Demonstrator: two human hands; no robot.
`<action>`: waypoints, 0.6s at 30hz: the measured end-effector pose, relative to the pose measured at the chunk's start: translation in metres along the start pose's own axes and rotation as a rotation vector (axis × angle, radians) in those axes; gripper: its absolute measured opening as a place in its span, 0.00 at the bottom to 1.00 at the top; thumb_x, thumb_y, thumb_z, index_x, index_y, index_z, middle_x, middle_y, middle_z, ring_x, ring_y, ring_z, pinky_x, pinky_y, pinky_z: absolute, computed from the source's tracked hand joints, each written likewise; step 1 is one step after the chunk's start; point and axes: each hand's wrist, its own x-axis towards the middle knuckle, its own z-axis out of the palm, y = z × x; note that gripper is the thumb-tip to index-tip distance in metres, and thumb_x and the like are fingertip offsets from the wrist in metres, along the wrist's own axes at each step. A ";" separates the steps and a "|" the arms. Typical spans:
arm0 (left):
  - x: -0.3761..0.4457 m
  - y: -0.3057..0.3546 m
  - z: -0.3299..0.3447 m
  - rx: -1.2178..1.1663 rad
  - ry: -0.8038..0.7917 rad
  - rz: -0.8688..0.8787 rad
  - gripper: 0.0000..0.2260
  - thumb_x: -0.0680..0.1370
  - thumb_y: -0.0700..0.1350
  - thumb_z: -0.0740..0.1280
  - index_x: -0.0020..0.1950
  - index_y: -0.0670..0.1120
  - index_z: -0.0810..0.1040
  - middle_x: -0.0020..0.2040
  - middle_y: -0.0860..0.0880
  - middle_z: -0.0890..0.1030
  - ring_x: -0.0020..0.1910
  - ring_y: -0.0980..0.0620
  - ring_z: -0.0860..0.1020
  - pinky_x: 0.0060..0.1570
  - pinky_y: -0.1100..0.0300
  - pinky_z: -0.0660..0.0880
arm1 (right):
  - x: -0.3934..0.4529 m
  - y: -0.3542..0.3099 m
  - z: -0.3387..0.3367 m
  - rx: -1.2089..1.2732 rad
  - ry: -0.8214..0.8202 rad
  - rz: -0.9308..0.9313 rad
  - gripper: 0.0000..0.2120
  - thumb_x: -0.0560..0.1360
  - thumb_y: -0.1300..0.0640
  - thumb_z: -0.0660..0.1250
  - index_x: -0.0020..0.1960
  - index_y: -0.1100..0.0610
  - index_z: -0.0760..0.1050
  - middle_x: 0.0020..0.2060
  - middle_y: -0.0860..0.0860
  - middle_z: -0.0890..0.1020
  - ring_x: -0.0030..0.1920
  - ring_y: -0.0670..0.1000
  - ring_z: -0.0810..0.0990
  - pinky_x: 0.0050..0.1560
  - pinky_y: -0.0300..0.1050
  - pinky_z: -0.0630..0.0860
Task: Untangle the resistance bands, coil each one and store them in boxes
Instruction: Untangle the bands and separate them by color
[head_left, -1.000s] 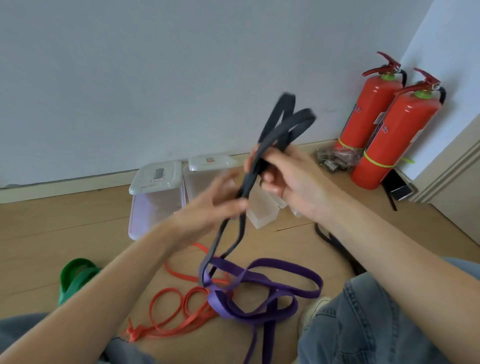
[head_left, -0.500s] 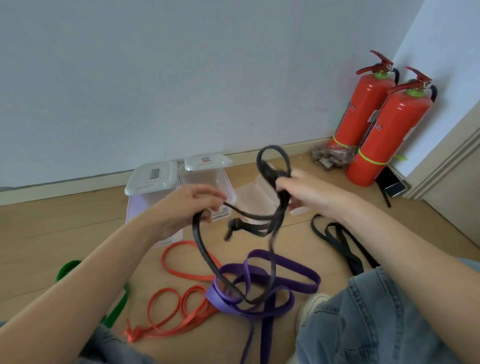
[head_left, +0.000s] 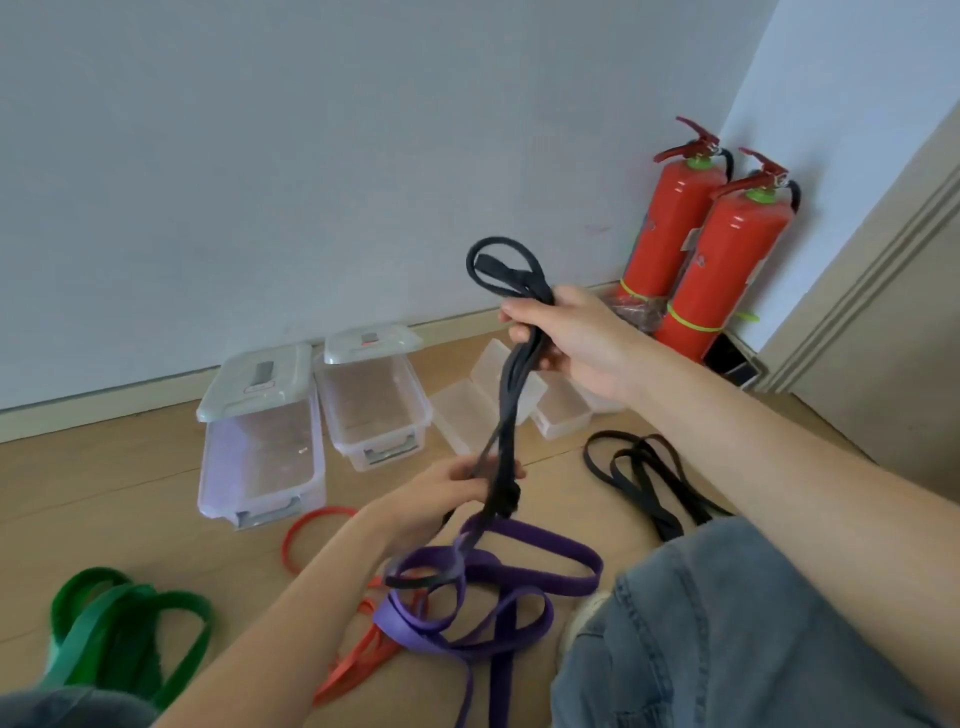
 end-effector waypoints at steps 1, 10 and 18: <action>0.008 0.001 0.004 -0.013 -0.041 -0.026 0.10 0.77 0.39 0.62 0.56 0.44 0.78 0.55 0.46 0.82 0.56 0.49 0.79 0.55 0.60 0.74 | 0.004 -0.001 -0.011 -0.054 0.041 -0.001 0.07 0.79 0.59 0.61 0.42 0.57 0.72 0.25 0.46 0.72 0.25 0.42 0.69 0.23 0.33 0.66; 0.073 0.021 -0.014 -0.223 -0.117 -0.270 0.16 0.74 0.51 0.65 0.56 0.41 0.76 0.42 0.44 0.79 0.32 0.54 0.77 0.35 0.61 0.76 | 0.020 0.069 -0.132 -0.198 0.185 0.177 0.07 0.79 0.61 0.59 0.42 0.58 0.69 0.29 0.50 0.71 0.29 0.47 0.70 0.25 0.35 0.69; 0.213 0.051 0.040 0.427 -0.085 -0.206 0.16 0.76 0.59 0.61 0.50 0.49 0.78 0.43 0.50 0.78 0.42 0.52 0.76 0.48 0.57 0.74 | 0.022 0.116 -0.224 -0.134 0.475 0.315 0.03 0.78 0.59 0.62 0.46 0.57 0.68 0.28 0.49 0.69 0.28 0.45 0.69 0.31 0.38 0.71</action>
